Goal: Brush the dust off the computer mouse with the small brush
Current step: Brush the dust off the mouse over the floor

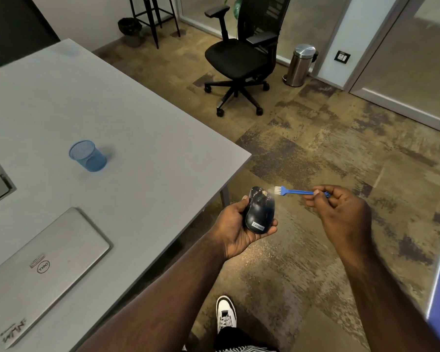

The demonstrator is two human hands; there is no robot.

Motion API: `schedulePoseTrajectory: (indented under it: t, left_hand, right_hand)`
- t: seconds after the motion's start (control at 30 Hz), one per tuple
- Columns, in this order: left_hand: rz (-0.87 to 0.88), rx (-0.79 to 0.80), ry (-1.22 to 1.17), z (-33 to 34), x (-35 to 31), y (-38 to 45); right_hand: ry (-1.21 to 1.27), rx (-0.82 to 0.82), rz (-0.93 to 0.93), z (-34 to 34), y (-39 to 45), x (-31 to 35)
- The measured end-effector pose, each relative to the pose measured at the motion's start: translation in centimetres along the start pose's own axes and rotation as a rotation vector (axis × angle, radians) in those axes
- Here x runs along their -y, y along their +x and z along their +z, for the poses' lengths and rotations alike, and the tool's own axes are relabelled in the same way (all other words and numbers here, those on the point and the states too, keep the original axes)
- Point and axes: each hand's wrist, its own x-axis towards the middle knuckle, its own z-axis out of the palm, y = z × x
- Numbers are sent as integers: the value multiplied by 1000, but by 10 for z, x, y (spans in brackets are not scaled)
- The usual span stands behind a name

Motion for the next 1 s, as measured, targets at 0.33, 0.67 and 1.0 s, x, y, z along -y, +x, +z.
schedulePoseTrajectory:
  t: [0.33,0.67,1.0]
  left_hand:
    - [6,-8,31,-6,0,2]
    - [8,-45,84,-7,0,5]
    - [8,-32,85,-5,0,6]
  right_hand:
    - [-93,29,-158,-9,9,2]
    - [-155,264,-326,-19,16,22]
    - [-235,271,-371,-15,15,31]
